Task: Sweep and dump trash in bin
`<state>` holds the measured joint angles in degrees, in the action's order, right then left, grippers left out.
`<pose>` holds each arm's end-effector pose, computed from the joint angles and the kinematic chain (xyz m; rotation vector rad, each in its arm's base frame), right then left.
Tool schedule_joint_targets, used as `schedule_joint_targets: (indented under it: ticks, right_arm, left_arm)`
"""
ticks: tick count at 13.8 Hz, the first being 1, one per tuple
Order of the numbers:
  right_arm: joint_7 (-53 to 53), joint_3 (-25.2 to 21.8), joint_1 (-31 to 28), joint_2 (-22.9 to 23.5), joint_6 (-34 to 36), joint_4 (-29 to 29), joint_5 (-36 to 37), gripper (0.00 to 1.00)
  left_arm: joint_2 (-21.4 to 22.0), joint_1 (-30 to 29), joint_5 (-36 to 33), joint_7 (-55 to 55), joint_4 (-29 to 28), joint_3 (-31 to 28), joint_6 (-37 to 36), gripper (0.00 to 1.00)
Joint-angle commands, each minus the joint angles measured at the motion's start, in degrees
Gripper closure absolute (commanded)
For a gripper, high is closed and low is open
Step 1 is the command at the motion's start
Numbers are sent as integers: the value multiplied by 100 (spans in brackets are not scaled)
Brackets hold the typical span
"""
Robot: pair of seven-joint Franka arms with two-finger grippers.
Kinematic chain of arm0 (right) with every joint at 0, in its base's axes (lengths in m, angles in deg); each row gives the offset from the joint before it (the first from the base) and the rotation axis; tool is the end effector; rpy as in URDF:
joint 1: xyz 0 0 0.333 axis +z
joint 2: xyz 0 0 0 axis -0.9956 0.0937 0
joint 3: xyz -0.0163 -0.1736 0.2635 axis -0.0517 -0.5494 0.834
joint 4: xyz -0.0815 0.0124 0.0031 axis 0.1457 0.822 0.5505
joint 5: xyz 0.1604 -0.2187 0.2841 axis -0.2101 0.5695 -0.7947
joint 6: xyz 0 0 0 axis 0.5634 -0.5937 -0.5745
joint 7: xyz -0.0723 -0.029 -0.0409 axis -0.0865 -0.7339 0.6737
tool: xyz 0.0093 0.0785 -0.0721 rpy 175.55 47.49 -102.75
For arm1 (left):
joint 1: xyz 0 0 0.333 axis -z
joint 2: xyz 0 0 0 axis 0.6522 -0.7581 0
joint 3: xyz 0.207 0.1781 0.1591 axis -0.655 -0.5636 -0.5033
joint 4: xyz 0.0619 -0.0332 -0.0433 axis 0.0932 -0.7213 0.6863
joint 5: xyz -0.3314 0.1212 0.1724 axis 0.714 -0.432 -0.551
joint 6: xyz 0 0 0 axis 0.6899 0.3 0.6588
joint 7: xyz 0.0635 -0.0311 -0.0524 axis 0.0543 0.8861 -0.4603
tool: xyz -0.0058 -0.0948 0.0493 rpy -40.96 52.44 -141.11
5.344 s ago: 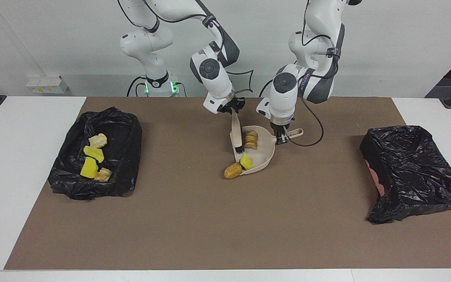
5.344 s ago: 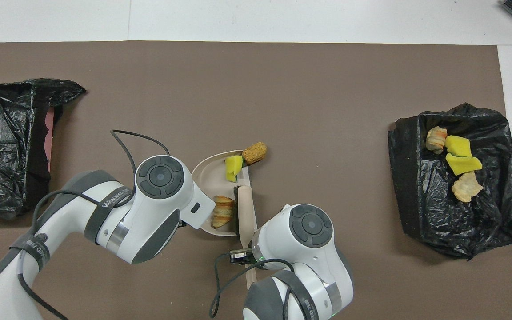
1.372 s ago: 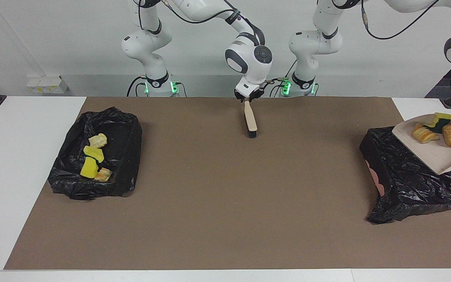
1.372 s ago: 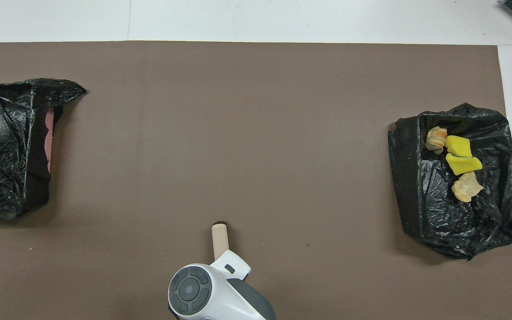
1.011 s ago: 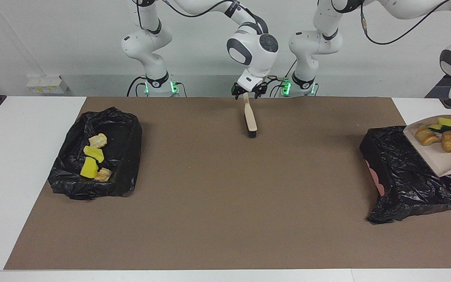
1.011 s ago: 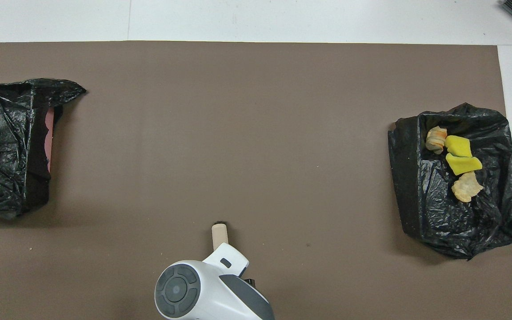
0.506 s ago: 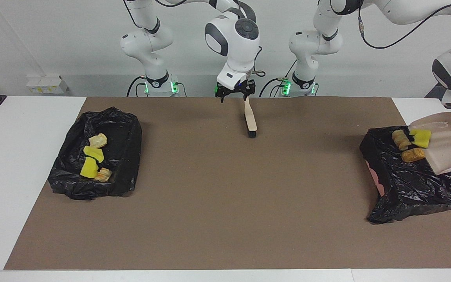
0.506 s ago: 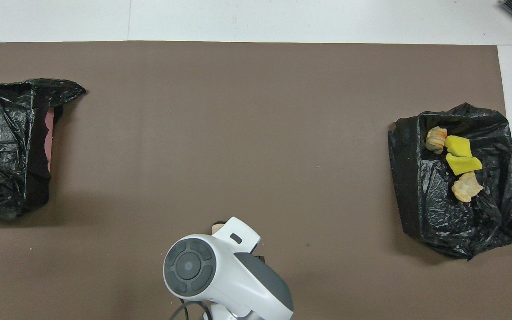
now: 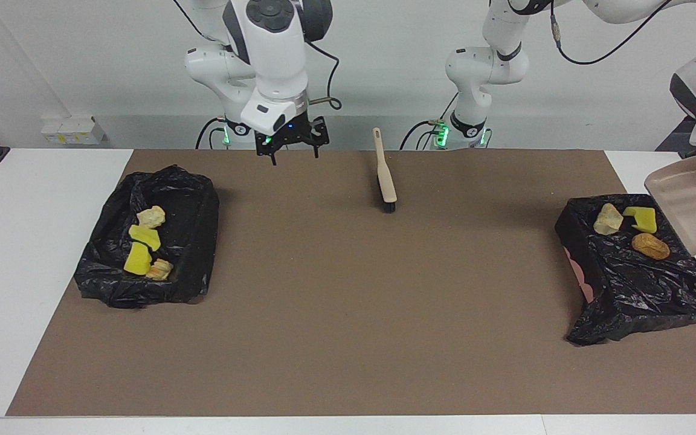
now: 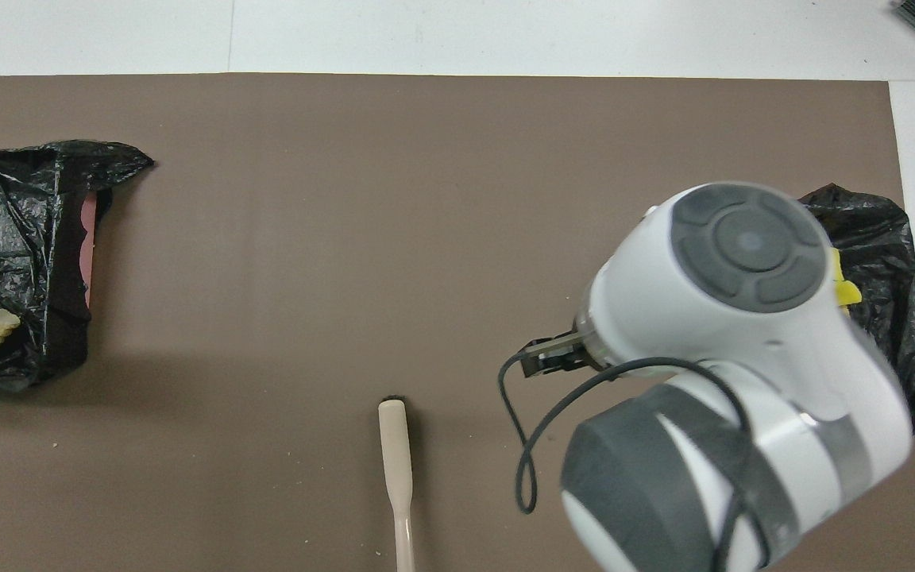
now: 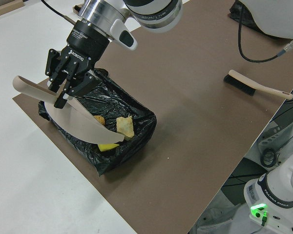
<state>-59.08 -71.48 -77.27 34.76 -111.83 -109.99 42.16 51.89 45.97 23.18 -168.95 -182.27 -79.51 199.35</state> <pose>0.5172 0.2103 0.5752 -3.1198 -0.2664 0.1429 0.5717 0.2583 0.5721 -1.6867 1.6893 0.8213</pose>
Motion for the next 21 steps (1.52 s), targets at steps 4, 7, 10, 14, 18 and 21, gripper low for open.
schedule_joint_targets:
  ticks: [4,7,10,14,18,21]
  right_arm:
    - [44,-186,-585,-171,135,218,723,0]
    - [-44,-389,-831,-171,65,218,724,0]
    - [-291,-415,-1086,-171,56,227,653,0]
    - [16,-591,-1201,-232,91,218,635,0]
    - [333,-906,-1201,-241,82,227,399,0]
    - [404,-1118,-1201,-267,109,227,354,0]
  left_arm:
    - [323,54,1379,138,-118,372,-799,100]
    - [630,63,2148,1162,-538,705,-1292,100]
    - [1070,63,2701,3085,-1374,1416,-1276,100]
    - [948,124,3781,5511,-1534,2356,-1145,100]
    - [291,203,4241,7962,-1516,3383,-417,100]
    - [-412,203,4293,9872,-1324,4202,542,100]
